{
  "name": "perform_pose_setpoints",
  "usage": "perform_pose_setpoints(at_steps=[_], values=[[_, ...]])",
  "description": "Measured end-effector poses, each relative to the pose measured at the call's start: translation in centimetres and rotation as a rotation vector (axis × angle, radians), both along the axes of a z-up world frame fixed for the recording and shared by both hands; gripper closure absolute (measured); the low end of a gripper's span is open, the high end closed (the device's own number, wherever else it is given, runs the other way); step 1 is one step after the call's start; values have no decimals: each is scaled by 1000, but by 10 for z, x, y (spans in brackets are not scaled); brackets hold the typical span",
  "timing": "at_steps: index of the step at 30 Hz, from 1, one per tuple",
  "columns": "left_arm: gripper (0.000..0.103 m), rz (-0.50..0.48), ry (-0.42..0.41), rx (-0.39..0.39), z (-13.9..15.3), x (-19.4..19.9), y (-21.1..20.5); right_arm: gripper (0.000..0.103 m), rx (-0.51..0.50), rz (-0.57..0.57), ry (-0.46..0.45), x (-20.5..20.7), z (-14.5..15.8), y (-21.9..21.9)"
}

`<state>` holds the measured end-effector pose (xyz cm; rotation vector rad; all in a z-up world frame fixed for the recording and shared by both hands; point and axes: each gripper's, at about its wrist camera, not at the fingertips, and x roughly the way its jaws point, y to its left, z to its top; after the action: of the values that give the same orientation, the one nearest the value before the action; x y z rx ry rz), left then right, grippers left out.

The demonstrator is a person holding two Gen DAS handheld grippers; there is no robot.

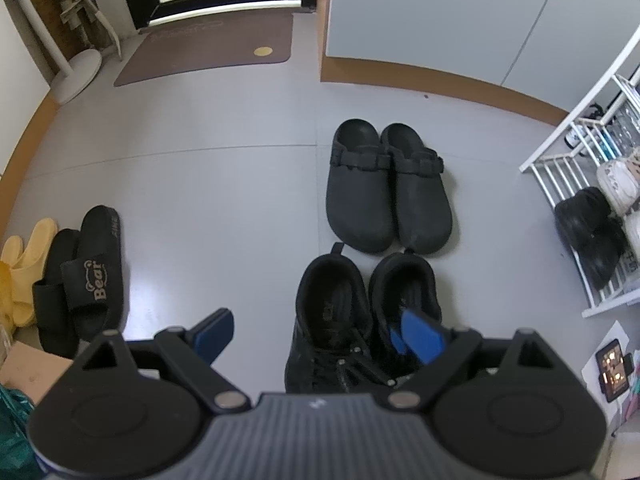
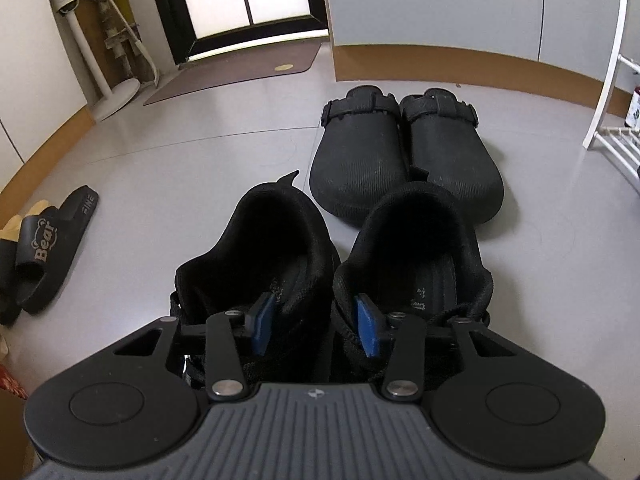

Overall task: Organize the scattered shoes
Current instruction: 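Close the right gripper between the black sneakers' heels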

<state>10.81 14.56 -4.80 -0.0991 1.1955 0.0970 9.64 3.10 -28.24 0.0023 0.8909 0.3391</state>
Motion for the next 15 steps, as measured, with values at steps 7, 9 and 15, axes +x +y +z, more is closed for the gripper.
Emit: perform_pose_setpoints(at_steps=[7,9,15], values=[[10,-4,-6,-8,2,-1,-2,78,-6,3,35,7,1,0],[10,-6,-7,-8,3,-1,-3,80,-19,13,30,7,2,0],[10,-15,-6,-12,2,-2,-5,84,-57,45,-7,6,11,-6]])
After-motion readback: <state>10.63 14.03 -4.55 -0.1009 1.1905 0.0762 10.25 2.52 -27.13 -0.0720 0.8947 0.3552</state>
